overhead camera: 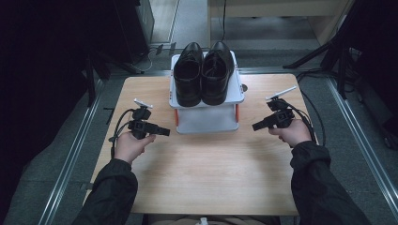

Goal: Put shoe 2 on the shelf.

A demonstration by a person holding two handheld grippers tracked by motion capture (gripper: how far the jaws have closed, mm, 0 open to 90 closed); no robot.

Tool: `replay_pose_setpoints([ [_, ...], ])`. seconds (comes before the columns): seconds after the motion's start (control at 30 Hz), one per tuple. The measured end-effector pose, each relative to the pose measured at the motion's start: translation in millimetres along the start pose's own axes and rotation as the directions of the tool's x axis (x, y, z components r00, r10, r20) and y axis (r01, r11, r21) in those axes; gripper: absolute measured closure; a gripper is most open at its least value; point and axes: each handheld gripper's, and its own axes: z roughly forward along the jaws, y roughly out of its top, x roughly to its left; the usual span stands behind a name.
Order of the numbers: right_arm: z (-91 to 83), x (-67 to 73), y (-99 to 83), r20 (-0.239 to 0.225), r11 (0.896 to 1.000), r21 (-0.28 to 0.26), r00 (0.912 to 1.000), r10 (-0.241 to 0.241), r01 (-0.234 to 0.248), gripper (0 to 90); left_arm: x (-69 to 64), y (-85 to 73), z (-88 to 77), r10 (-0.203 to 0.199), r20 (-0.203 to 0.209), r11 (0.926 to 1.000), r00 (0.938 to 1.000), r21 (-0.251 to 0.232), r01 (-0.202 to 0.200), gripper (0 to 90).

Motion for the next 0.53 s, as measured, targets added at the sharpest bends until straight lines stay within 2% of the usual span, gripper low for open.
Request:
replay_pose_setpoints([
  [0.17, 4.0, -2.5, -9.9, -0.013, 1.0, -0.018, 0.9999, 0.001, -0.001, 60.2, -0.8, -6.3, 4.8, 0.026, -0.001, 0.9997, 0.9997, -0.001, -0.026, 50.7],
  [0.3, 5.5, -3.9, -15.8, -0.003, 1.0, -0.028, 1.0, -0.002, 0.002, 58.8, 1.1, -11.2, 6.1, 0.031, 0.002, 0.9995, 0.9995, -0.01, -0.031, 48.2],
  [0.37, 5.0, -4.7, -18.7, -0.001, 0.999, -0.038, 0.9999, -0.013, 0.013, 58.4, 3.0, -12.8, 5.6, 0.043, -0.009, 0.999, 0.999, -0.011, -0.044, 47.3],
  [0.43, 3.7, -6.1, -21.6, -0.003, 0.998, -0.063, 1.0, -0.005, 0.005, 57.6, 5.5, -14.6, 5.3, 0.024, -0.004, 0.9994, 0.9997, -0.023, -0.024, 46.5],
  [0.53, 4.2, -7.5, -24.6, 0.006, 0.997, -0.074, 1.0, -0.007, 0.007, 56.8, 5.6, -15.8, 7.8, 0.029, -0.012, 0.9995, 0.9995, -0.011, -0.03, 45.7],
])
